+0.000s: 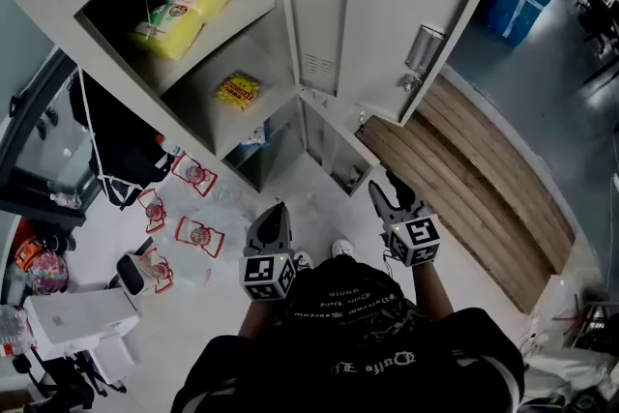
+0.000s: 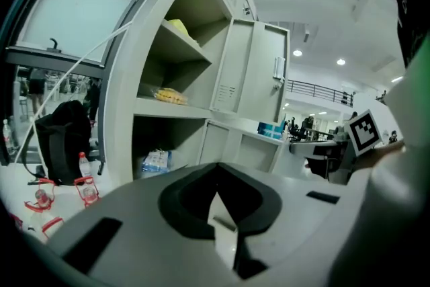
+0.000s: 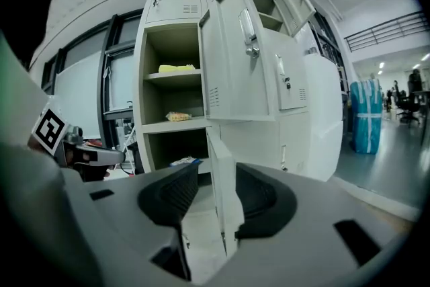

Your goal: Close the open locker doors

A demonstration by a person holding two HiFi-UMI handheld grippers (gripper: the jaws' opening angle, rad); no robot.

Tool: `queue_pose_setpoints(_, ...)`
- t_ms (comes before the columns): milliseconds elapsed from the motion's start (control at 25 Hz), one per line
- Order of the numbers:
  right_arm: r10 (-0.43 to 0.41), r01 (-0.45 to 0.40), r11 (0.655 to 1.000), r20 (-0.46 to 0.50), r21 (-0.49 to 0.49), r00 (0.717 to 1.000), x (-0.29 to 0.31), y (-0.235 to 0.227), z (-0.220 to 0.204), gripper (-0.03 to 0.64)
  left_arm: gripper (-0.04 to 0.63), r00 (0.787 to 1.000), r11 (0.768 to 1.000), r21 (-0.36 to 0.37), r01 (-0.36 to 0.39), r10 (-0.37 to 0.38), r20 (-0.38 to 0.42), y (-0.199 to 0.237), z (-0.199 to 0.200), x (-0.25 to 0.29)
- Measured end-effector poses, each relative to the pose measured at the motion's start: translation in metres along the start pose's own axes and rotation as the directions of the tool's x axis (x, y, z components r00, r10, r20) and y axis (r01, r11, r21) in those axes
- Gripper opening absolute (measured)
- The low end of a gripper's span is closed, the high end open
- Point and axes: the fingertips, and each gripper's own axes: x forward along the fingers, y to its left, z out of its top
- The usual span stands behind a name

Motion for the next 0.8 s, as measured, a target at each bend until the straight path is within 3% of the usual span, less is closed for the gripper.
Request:
queue_pose_setpoints(240,0.107,-0.108,0.993,-0.025,-0.052,0.994,0.021,-0.010,0.008,0.161,0.008,0.997,0.996,-0.024,-0.083,0.083,-0.002,0.004,-0.006,0.001)
queue_pose_setpoints(480,0.153,-0.151,0.984,0.007,-0.095,0.988,0.027,-0.011,0.012,0.094,0.008,0.985,0.985,-0.044,-0.170,0.170,-0.002,0.012,-0.008,-0.004)
queue_pose_setpoints(800,0.288,-0.288,0.949,-0.021,-0.126,0.958,0.028,0.002,0.012,0.091,0.008,0.970,0.968,-0.066,-0.243,0.244,0.003,0.012,-0.011,-0.009)
